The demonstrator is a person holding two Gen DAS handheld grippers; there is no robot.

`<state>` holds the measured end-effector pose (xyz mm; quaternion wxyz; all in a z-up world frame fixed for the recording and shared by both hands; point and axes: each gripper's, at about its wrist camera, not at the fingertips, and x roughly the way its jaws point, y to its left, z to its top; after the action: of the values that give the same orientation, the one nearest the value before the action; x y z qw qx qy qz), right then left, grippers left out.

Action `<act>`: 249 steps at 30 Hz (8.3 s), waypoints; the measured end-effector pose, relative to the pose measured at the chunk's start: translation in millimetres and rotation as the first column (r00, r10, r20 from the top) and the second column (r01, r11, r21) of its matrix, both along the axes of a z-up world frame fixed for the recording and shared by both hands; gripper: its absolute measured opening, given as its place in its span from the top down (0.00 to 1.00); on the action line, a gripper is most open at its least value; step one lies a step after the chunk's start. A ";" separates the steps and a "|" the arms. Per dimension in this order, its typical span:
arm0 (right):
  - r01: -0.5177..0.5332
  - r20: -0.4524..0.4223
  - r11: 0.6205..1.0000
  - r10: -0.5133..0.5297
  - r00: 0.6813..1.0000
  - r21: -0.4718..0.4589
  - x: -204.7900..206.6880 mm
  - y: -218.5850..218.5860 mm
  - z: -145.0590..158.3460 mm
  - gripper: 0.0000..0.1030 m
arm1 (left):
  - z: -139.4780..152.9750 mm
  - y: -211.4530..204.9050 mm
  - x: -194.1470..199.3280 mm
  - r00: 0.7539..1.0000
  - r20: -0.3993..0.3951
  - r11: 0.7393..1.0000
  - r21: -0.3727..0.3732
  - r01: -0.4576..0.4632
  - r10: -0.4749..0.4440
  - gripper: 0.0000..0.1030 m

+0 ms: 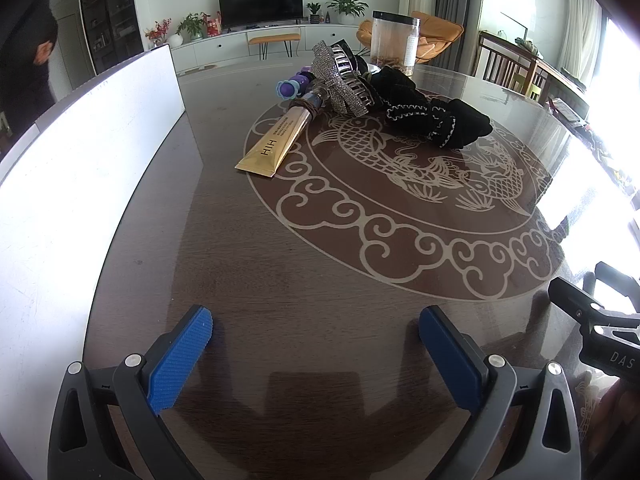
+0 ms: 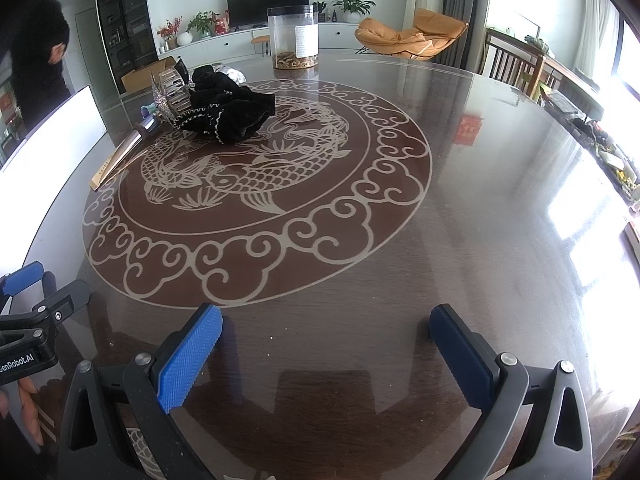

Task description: Organize objects

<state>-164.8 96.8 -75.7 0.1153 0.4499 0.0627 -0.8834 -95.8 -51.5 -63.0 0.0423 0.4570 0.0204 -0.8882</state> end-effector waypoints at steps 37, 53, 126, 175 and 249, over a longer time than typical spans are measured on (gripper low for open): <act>0.000 0.001 1.000 0.000 1.000 0.000 -0.2 -0.8 -0.2 0.00 | 1.1 0.0 0.7 1.000 0.000 1.000 0.000 -0.001 0.001 0.00; -0.001 0.001 1.000 0.001 1.000 0.000 -0.6 0.1 -0.5 0.00 | 1.7 0.0 1.0 1.000 0.000 1.000 0.000 -0.001 0.001 0.00; 0.010 0.001 1.000 -0.010 1.000 0.003 -1.8 0.8 1.5 0.00 | 1.9 -22.9 -24.4 0.998 0.007 0.998 0.002 0.057 -0.057 0.00; -0.038 -0.023 0.999 0.038 0.999 -0.008 14.3 -26.9 14.5 0.15 | 1.8 -22.0 -25.0 0.998 0.006 0.998 0.001 0.055 -0.055 0.00; -0.618 -0.092 0.730 0.622 0.778 -0.293 105.8 -264.6 137.0 0.10 | 125.5 -222.3 162.1 0.908 -0.198 0.929 0.108 -0.353 0.368 0.22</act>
<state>-59.0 -167.8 61.3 0.4719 0.3849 0.0703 -0.7901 66.3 -273.8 62.4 0.1873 0.3481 0.1400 -0.9078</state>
